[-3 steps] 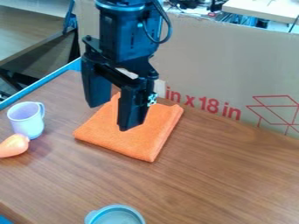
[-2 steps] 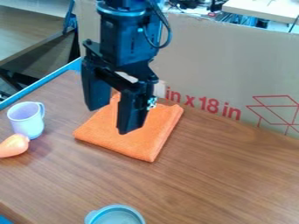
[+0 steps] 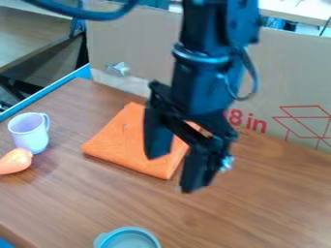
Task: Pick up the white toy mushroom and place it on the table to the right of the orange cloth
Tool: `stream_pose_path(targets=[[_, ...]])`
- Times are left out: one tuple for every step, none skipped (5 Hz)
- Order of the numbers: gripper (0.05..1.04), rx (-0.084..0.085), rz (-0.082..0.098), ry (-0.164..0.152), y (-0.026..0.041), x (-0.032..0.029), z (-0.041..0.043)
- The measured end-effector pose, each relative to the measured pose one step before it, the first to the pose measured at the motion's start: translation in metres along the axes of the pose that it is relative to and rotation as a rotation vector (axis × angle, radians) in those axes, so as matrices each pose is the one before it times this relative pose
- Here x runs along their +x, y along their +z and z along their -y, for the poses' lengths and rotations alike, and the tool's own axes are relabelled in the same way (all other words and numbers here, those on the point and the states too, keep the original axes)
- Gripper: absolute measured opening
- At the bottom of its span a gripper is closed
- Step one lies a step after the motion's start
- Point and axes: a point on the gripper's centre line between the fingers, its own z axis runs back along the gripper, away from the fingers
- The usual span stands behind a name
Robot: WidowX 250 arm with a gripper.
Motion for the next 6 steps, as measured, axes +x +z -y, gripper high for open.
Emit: stream_pose_path(targets=[[1.0, -0.0068, 0.0159, -0.063, -0.00827, 0.00947, 0.02162], [1.0, -0.0071, -0.0316, -0.0397, -0.02112, 0.0082, 0.01074], [1.0, 0.0149, -0.0437, -0.0858, -0.02208, 0.00829, 0.02066], [1.0, 0.0006, 0.0047, -0.0918, -0.00599, 0.01349, 0.01345], [1.0, 0.0195, -0.0413, -0.0809, -0.00948, 0.01361, 0.01478], [1.0, 0.0099, 0.0004, -0.0258, -0.00022, 0.00521, 0.00446]])
